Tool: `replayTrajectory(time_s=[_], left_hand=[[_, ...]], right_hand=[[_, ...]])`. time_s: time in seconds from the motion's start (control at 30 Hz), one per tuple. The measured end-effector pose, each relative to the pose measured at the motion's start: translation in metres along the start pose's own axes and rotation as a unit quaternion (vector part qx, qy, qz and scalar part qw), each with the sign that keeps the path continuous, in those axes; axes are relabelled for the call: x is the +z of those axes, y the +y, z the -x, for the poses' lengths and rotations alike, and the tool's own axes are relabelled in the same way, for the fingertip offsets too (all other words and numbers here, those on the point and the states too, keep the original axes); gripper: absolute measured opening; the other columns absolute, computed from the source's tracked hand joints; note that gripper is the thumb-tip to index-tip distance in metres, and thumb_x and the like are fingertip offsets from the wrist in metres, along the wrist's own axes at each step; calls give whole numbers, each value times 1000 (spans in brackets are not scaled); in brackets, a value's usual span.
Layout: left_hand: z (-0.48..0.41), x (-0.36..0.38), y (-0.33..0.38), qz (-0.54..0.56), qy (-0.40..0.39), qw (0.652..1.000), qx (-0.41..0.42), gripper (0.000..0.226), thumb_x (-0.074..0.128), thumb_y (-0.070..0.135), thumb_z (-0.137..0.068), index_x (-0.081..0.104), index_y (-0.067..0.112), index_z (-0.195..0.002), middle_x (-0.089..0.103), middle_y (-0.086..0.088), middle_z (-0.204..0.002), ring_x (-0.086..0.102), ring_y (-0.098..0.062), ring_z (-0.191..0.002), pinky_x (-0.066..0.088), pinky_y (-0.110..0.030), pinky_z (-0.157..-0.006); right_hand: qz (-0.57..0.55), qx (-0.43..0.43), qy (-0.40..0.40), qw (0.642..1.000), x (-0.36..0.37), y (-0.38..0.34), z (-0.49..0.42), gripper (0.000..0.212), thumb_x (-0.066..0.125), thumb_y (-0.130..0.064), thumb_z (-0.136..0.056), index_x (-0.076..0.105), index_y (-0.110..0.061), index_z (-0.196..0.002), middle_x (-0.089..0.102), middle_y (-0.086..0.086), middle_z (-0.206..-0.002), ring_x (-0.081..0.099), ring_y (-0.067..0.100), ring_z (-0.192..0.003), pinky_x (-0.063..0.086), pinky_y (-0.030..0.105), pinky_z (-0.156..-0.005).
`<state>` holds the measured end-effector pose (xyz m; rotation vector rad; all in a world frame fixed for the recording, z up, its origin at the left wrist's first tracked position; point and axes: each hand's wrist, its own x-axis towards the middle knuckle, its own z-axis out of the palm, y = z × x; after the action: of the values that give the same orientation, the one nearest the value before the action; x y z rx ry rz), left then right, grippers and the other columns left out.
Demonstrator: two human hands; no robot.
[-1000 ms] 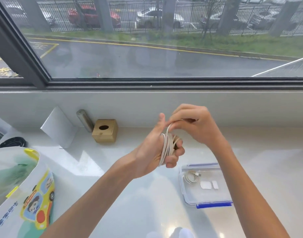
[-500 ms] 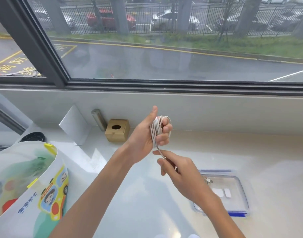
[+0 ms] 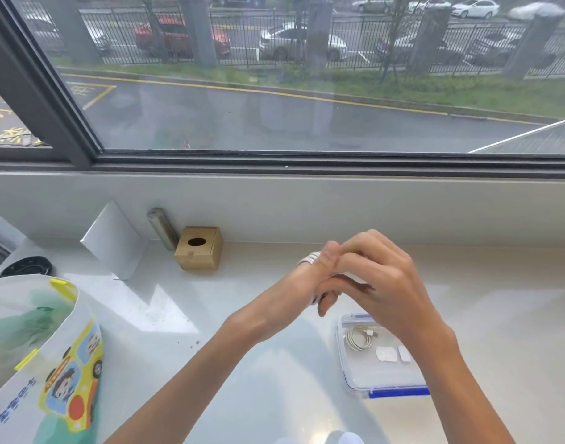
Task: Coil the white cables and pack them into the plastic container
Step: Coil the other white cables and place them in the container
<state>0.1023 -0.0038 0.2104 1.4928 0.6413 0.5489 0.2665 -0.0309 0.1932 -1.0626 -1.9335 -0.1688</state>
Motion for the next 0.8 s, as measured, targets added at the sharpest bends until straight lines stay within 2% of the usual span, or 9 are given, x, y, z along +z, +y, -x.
replayTrajectory(time_s=[0.03, 0.1, 0.17, 0.3, 0.4, 0.47, 0.63, 0.7, 0.8], left_hand=[[2, 0, 1, -11, -14, 1000, 7, 59, 21, 54, -102, 60, 15, -82, 30, -17, -68, 27, -33, -67, 27, -46, -67], [5, -3, 0, -19, -38, 999, 7, 58, 30, 47, -102, 53, -6, -92, 32, -17, -68, 29, -27, -62, 29, -44, -63], [8, -5, 1, 11, -67, 998, 15, 39, 33, 34, -103, 48, 4, -85, 34, -1, -64, 27, -18, -57, 28, -31, -57], [15, 1, -4, 84, -132, 987, 33, 34, 35, 23, -105, 56, 10, -82, 41, 8, -64, 24, -9, -48, 22, -23, -49], [14, 9, -8, 171, -136, 974, 55, 36, 35, 26, -106, 58, 15, -80, 46, 9, -64, 24, -10, -45, 26, -19, -47], [10, 8, -9, 247, -106, 962, 53, 37, 35, 28, -105, 54, 17, -75, 46, 9, -62, 28, -5, -42, 27, -17, -45], [2, 3, -18, 350, -79, 932, 55, 39, 27, 27, -105, 44, 18, -71, 48, 5, -63, 34, -1, -39, 32, -17, -43], [1, 2, -20, 366, -98, 924, 58, 40, 26, 27, -106, 44, 18, -72, 49, 4, -64, 31, -5, -39, 33, -18, -43], [2, 1, -23, 380, -114, 915, 72, 37, 30, 27, -106, 44, 15, -74, 46, -2, -63, 38, -6, -39, 42, -18, -49]], right_hand=[[-27, 12, 9, 1000, 2, 0, 1, 25, 70, -24, -92, 75, -8, -73, 64, 4, -78, 53, 24, -71, 46, 29, -67], [-103, 63, 24, 992, 3, -1, 2, 14, 70, -20, -90, 76, -10, -81, 63, -4, -85, 54, 21, -83, 46, 26, -77], [-207, 141, 25, 968, 3, -3, 3, 11, 69, -16, -89, 75, -21, -96, 65, -11, -94, 57, 19, -95, 45, 25, -86], [-375, 327, 31, 867, 5, -10, 6, 28, 54, -20, -101, 65, -23, -128, 71, -2, -117, 65, 17, -112, 51, 28, -91], [-458, 427, 17, 779, 8, -19, 18, 39, 44, -46, -103, 67, -25, -127, 74, -1, -112, 69, 19, -103, 55, 43, -86], [-532, 442, -7, 722, 9, -28, 26, 58, 48, -65, -93, 69, -20, -123, 75, 1, -99, 69, 26, -98, 55, 48, -85], [-582, 417, -24, 698, 10, -36, 31, 58, 51, -65, -91, 72, -13, -101, 73, 20, -106, 67, 31, -103, 53, 33, -90], [-629, 419, -54, 653, 13, -37, 33, 53, 47, -59, -97, 71, -12, -104, 74, 20, -106, 68, 27, -108, 53, 30, -91], [-708, 427, -66, 559, 23, -38, 35, 49, 32, -44, -109, 66, -9, -111, 72, 19, -115, 58, 24, -129, 50, 30, -99]])
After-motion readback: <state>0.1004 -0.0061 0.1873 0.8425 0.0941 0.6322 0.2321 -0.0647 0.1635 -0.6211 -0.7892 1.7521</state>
